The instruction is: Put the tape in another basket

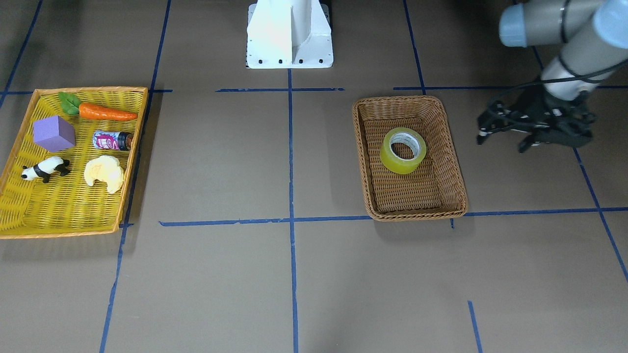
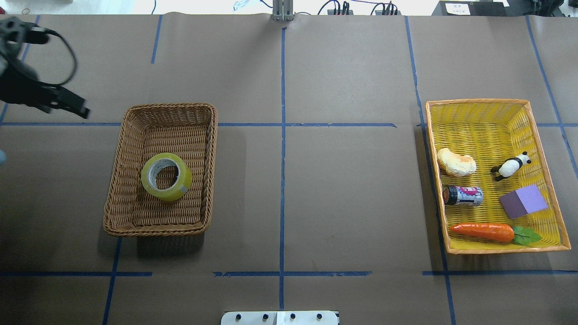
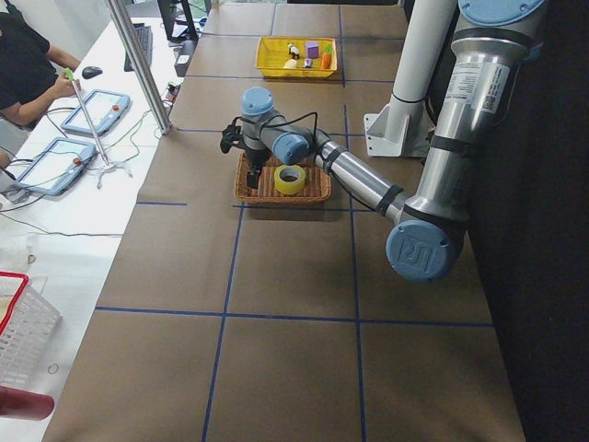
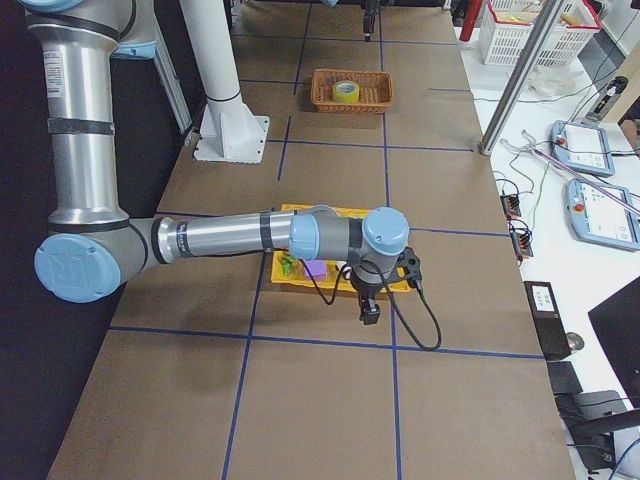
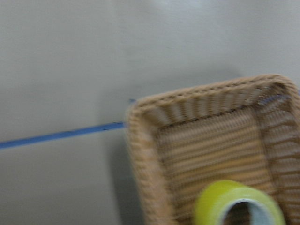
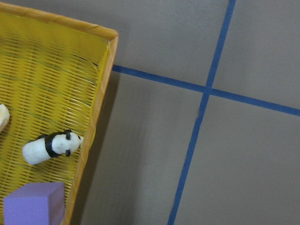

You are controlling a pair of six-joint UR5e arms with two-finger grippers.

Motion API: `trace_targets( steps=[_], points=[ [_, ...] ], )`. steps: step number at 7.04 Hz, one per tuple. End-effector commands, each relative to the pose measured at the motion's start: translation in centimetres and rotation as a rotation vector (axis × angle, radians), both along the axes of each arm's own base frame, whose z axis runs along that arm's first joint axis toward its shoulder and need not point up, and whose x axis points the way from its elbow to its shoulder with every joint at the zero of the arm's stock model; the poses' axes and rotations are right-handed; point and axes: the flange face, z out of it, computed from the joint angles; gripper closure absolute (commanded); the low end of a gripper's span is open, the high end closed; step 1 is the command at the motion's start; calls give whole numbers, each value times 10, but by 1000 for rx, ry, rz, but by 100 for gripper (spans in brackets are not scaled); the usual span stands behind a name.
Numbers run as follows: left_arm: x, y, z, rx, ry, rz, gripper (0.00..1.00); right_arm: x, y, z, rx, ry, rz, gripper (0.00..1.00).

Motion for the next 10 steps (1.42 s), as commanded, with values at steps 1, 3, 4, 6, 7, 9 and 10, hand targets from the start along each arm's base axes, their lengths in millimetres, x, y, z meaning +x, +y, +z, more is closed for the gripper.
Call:
trace_targets(
  steps=[1,3,4,6,7,9,10],
  points=[
    [-84,-5,73,-10,-25,2,0,24,10,39,-51,-6,49,0],
    [-144,-14,159,-80,-38,-2,0,24,2,35,-69,2,100,0],
    [-183,-15,206,-97,-61,12,0,23,1,32,-93,-4,142,0],
    [-229,-4,252,-117,-79,62,0,23,0,28,-97,-6,156,0],
    [-238,1,260,-127,-79,82,0,23,0,28,-98,-9,157,0],
    [-243,6,265,-162,-77,85,0,23,0,27,-97,-12,157,0],
    [-243,8,254,-174,-76,85,0,22,0,26,-99,-27,158,0]
  ],
)
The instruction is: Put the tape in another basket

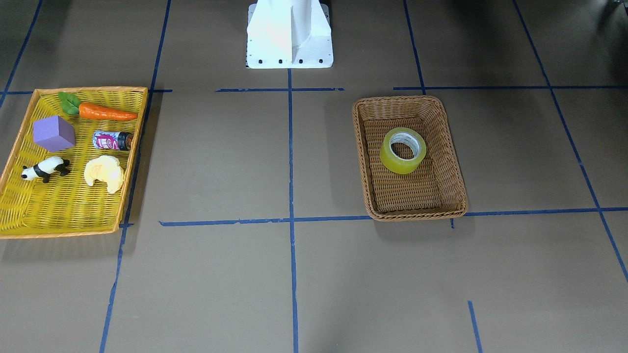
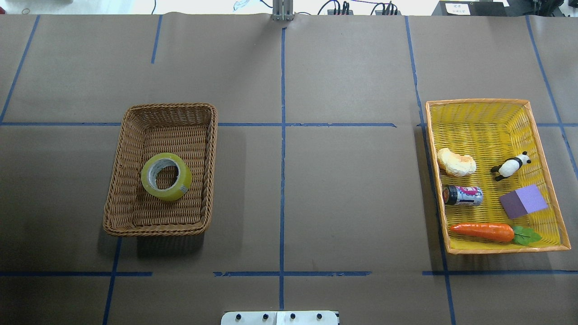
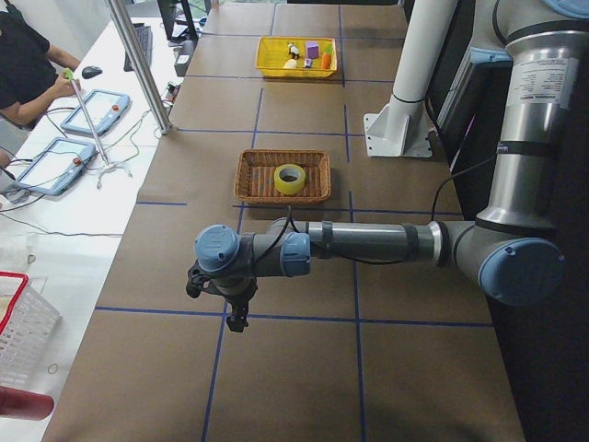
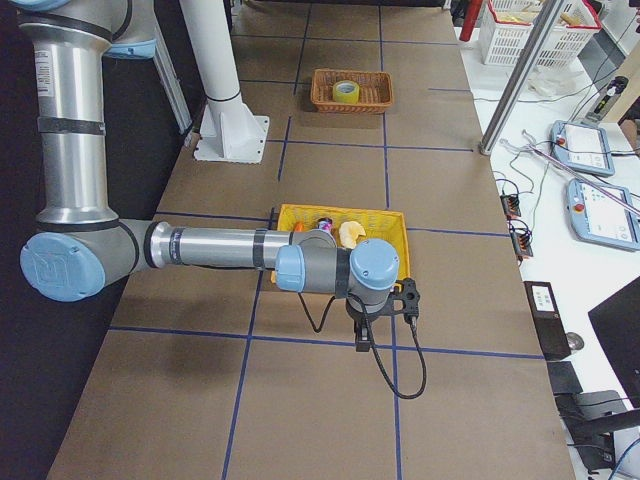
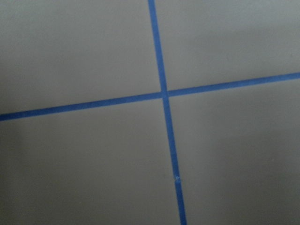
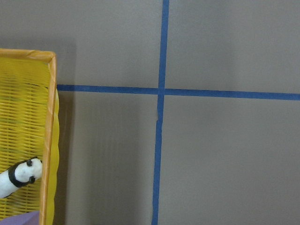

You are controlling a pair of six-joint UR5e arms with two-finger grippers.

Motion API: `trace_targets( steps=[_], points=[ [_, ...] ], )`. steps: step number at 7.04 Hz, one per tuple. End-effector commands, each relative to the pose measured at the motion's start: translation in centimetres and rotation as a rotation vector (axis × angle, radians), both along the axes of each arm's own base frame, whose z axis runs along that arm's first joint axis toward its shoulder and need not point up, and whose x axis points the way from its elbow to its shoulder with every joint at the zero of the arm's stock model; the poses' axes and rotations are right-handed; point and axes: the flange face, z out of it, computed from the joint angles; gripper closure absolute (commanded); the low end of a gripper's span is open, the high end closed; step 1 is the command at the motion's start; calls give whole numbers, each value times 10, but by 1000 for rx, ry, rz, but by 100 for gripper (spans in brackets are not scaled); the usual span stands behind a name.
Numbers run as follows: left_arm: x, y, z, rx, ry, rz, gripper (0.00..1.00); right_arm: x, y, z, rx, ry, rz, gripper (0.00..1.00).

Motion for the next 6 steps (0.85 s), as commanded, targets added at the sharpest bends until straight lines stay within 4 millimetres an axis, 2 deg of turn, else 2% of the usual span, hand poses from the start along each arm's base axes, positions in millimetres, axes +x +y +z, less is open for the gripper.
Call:
trace_targets(
  steps=[1,2,3,6],
  points=[
    [-13,12,-6,-27,1,-24,0,-1,0,-2,0,-20,1,0],
    [-20,43,5,-45,2,-39,0,-1,0,-2,0,-20,1,0],
    [-19,50,2,-44,3,-41,0,-1,0,-2,1,-20,0,0],
    [-18,53,9,-64,3,-45,0,-1,-1,-1,0,-20,0,0]
  ],
)
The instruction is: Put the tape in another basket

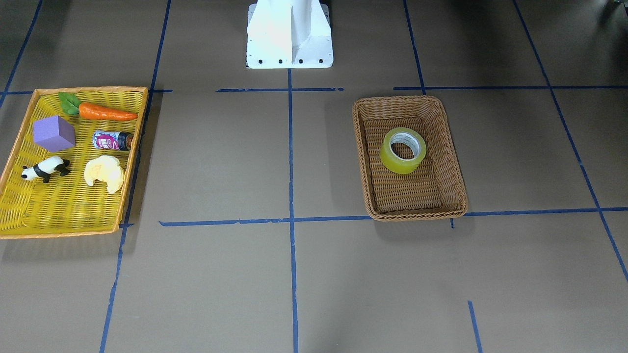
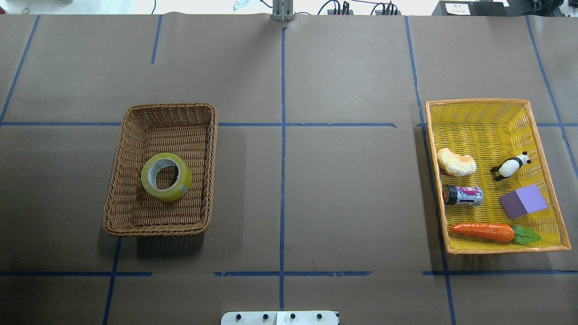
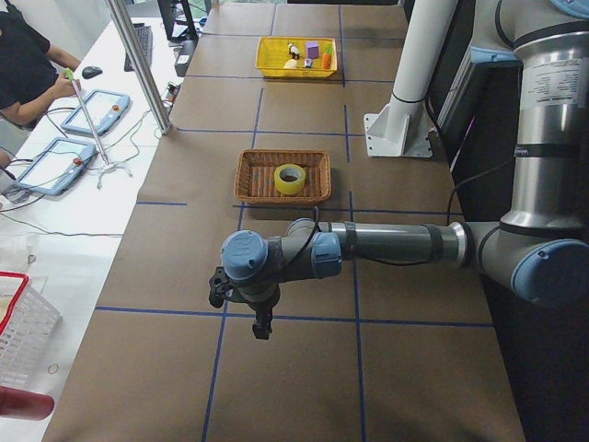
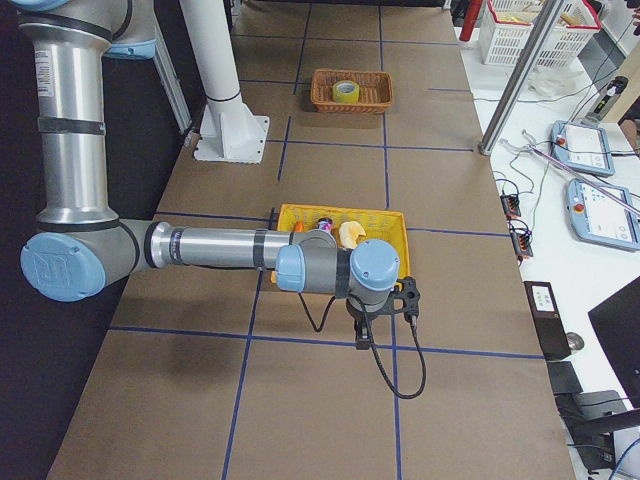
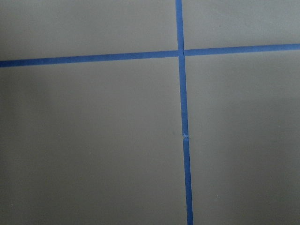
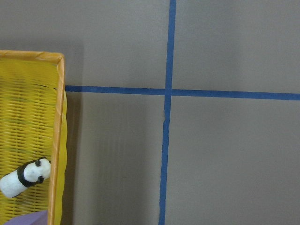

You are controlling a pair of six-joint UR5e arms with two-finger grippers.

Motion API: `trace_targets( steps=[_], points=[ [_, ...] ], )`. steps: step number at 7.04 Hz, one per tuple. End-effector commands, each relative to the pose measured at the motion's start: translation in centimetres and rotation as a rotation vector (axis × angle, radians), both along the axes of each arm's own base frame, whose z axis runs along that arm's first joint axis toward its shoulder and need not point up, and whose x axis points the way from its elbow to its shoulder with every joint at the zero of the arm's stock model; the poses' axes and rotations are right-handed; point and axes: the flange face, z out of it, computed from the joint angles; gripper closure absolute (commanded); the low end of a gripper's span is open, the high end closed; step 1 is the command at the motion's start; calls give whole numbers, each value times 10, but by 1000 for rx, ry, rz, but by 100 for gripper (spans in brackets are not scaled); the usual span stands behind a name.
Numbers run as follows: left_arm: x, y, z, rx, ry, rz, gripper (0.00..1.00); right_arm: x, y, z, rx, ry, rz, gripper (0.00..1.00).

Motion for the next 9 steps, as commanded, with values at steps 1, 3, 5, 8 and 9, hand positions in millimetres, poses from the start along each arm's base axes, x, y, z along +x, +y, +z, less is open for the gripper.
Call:
trace_targets(
  steps=[1,3,5,8,9],
  points=[
    [1,1,6,-12,-4,2,0,0,0,0,0,0,0,0],
    [3,1,8,-13,-7,6,0,0,0,1,1,2,0,0],
    [3,0,8,-9,-10,7,0,0,0,2,3,2,-1,0],
    [3,-2,6,-5,-12,7,0,0,0,3,7,6,-4,0],
    [3,-3,6,-5,-12,7,0,0,1,4,12,8,-3,0]
  ],
)
